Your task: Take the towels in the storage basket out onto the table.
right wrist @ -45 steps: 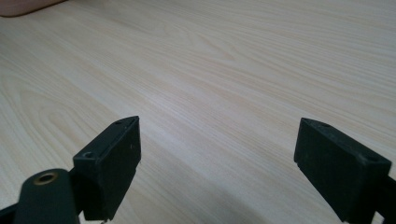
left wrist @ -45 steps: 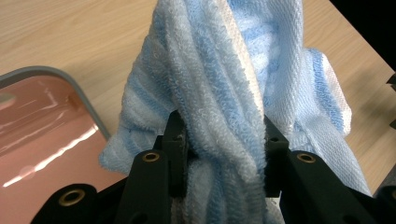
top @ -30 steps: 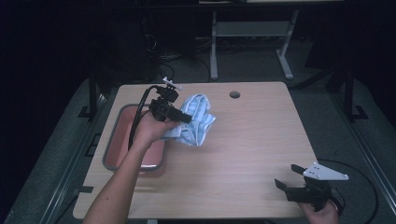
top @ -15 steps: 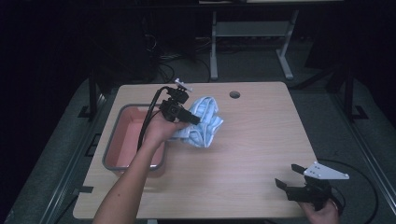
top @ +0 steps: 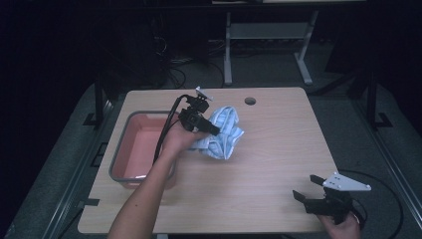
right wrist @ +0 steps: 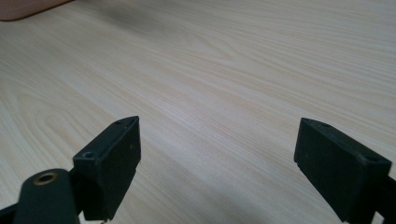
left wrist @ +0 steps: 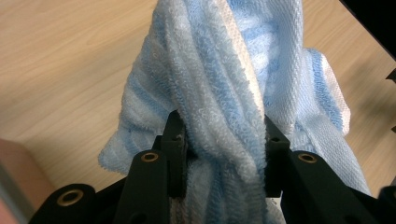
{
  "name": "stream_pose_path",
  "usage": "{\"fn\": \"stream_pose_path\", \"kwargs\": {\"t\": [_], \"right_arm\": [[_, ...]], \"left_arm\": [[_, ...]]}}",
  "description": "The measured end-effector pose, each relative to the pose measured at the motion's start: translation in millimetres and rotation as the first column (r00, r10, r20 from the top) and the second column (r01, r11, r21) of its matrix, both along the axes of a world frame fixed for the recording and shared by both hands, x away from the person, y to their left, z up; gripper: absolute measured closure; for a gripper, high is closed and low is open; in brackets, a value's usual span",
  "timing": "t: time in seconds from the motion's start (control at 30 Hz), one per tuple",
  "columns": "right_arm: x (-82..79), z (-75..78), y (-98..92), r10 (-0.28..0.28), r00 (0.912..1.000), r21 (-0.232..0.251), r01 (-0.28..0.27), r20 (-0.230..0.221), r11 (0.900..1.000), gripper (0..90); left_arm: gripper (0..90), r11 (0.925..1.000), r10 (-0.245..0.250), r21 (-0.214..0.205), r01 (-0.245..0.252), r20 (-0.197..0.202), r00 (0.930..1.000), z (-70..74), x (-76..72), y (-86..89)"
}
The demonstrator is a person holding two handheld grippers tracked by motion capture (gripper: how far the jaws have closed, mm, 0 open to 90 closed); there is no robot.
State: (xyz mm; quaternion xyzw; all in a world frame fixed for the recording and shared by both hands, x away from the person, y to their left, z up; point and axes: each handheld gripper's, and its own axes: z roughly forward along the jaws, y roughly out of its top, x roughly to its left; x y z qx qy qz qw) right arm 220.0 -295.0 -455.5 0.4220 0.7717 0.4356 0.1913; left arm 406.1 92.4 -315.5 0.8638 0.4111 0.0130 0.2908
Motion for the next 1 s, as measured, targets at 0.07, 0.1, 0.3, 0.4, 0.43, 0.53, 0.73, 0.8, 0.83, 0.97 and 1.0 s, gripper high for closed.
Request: {"fn": "stream_pose_path", "kwargs": {"t": [0.07, 0.1, 0.3, 0.4, 0.43, 0.53, 0.73, 0.8, 0.83, 0.97, 1.0], "right_arm": [[0.0, 0.2, 0.2, 0.001, 1.0, -0.001, -0.001, -0.001, 1.0, 14.2], [0.1, 0.2, 0.1, 0.003, 1.0, -0.002, -0.003, 0.003, 1.0, 14.2], [-0.1, 0.1, 0.1, 0.002, 1.0, 0.001, -0.002, -0.001, 1.0, 14.2], [0.0, -0.4, -0.2, 0.004, 1.0, 0.002, -0.004, 0.001, 1.0, 14.2], [0.1, -0.7, 0.0, 0.006, 1.0, 0.001, -0.006, 0.001, 1.0, 14.1], [0.4, -1.1, 0.9, 0.009, 1.0, 0.001, -0.009, 0.001, 1.0, 14.2], [0.1, -0.5, 0.4, 0.007, 1.0, 0.002, -0.007, 0.001, 1.0, 14.1], [0.0, -0.5, 0.0, 0.006, 1.0, 0.002, -0.006, 0.001, 1.0, 14.2], [0.0, -0.6, -0.2, 0.006, 1.0, 0.001, -0.006, 0.002, 1.0, 14.2], [-0.1, -1.7, -0.3, 0.005, 1.0, 0.003, -0.005, -0.004, 1.0, 14.2], [-0.1, -1.7, -0.3, 0.005, 1.0, 0.003, -0.005, -0.004, 1.0, 14.2]], "left_arm": [[63.4, 1.0, -0.004, 0.0, 0.004, -0.003, 1.0, -2.5, 0.8, -2.9], [63.4, 1.0, -0.006, -0.002, 0.006, -0.007, 1.0, -5.3, 1.2, -6.6], [63.3, 0.9998, -0.016, 0.014, 0.016, -0.015, 0.9998, -12.4, 3.2, -13.4], [63.3, 0.9997, -0.014, 0.02, 0.014, -0.019, 0.9997, -17.4, 5.3, -15.5], [63.3, 0.9999, -0.007, 0.012, 0.007, -0.026, 0.9996, -21.3, 6.2, -17.1], [63.3, 0.9998, -0.01, 0.019, 0.01, -0.029, 0.9995, -25.9, 7.0, -20.5], [63.3, 0.9997, -0.023, 0.007, 0.023, -0.047, 0.9986, -37.4, 7.1, -32.2], [63.3, 0.9994, -0.032, 0.009, 0.032, -0.053, 0.9981, -41.5, 7.7, -36.4], [63.3, 0.9992, -0.039, 0.007, 0.039, -0.055, 0.9977, -44.4, 8.3, -39.9], [63.2, 0.9989, -0.046, 0.007, 0.046, -0.06, 0.9972, -50.5, 8.8, -48.3], [63.2, 0.9989, -0.046, 0.007, 0.046, -0.06, 0.9972, -50.5, 8.8, -48.3]]}}
